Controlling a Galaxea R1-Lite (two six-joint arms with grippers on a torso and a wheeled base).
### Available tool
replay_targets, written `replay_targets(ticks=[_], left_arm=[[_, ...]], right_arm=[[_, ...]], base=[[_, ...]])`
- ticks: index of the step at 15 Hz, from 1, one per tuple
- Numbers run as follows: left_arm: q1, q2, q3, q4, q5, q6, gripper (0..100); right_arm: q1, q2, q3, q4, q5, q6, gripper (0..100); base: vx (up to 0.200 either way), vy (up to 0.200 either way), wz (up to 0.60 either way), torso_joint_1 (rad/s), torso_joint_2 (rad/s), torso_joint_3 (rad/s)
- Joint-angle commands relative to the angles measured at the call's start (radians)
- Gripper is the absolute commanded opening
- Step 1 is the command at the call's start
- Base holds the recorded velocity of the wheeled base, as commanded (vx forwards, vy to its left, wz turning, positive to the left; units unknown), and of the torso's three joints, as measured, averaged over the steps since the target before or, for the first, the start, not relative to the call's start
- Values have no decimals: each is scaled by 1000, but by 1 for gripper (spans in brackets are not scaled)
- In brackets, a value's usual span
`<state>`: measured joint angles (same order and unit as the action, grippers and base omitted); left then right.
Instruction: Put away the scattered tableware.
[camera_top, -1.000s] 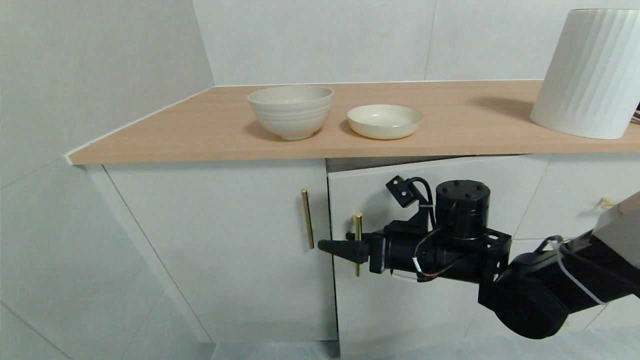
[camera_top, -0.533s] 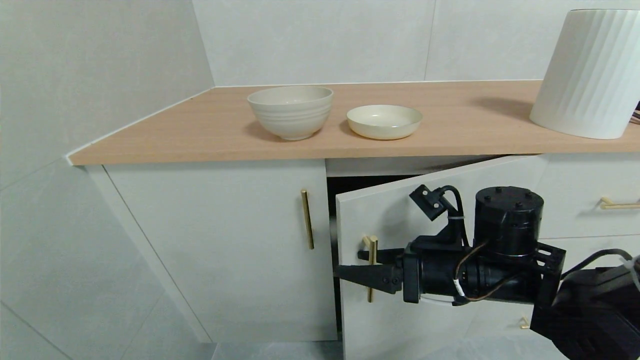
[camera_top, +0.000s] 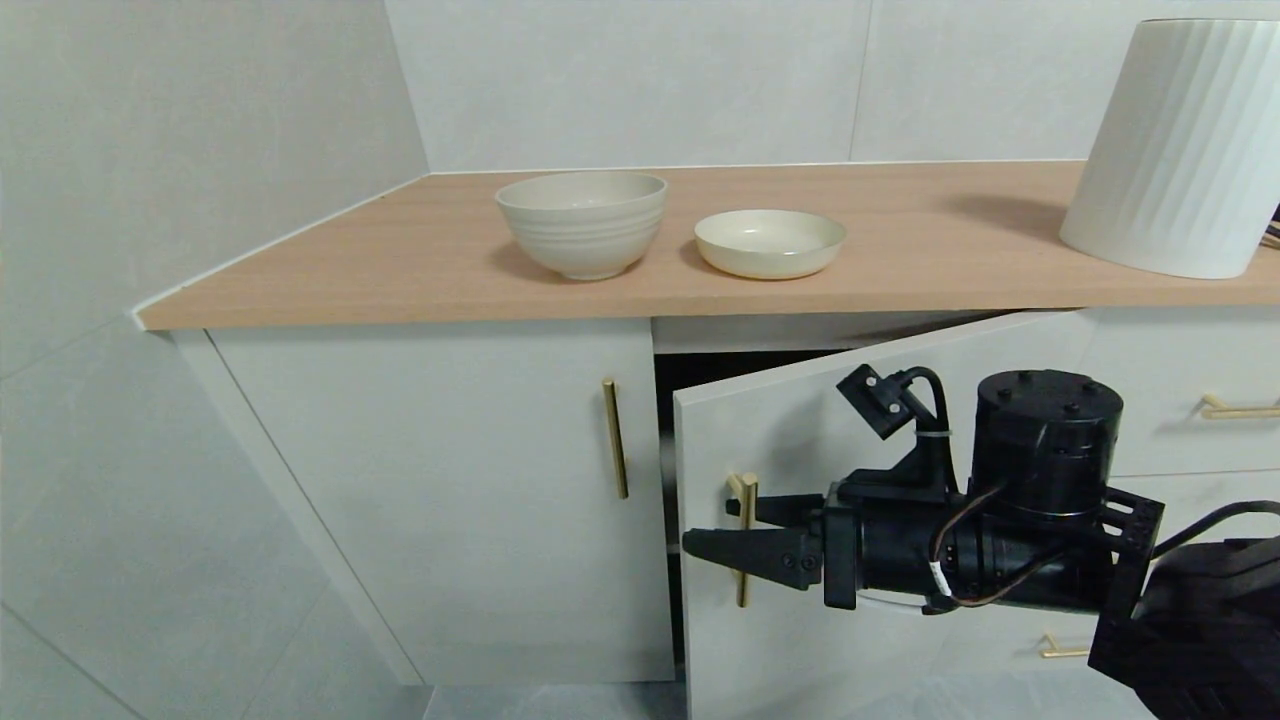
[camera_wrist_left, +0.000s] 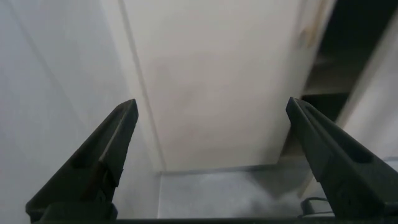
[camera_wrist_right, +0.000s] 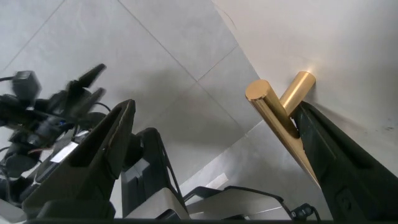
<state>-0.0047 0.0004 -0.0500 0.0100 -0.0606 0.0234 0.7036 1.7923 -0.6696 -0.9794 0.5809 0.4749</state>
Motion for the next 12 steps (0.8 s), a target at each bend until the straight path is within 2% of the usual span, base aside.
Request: replay_targets(ticks=[1,3,7,9,11,12], left_arm=[[-9,76,-160,74,-131,-2,100],[-12,217,-261,131,-225,0,100],[-18,601,-498,128,-430,-3,100],[-67,745,-565,128,-510,-17,100],[-126,865,-585,116,-519,-37,100],[-166,984,-588,53,-519,-86,100]], right_arm=[[0,-2,1,-1,1,1,100],[0,-7,1,-1,1,1,100],[0,-24,7,-1,1,1,100],[0,-24,7,-4,1,1,100],[0,-24,7,-5,1,1,100],[0,-22,7,-5,1,1,100]], base=[[0,0,0,0,0,0],[0,0,0,0,0,0],[0,0,0,0,0,0],[0,0,0,0,0,0],[0,0,0,0,0,0],[0,0,0,0,0,0]])
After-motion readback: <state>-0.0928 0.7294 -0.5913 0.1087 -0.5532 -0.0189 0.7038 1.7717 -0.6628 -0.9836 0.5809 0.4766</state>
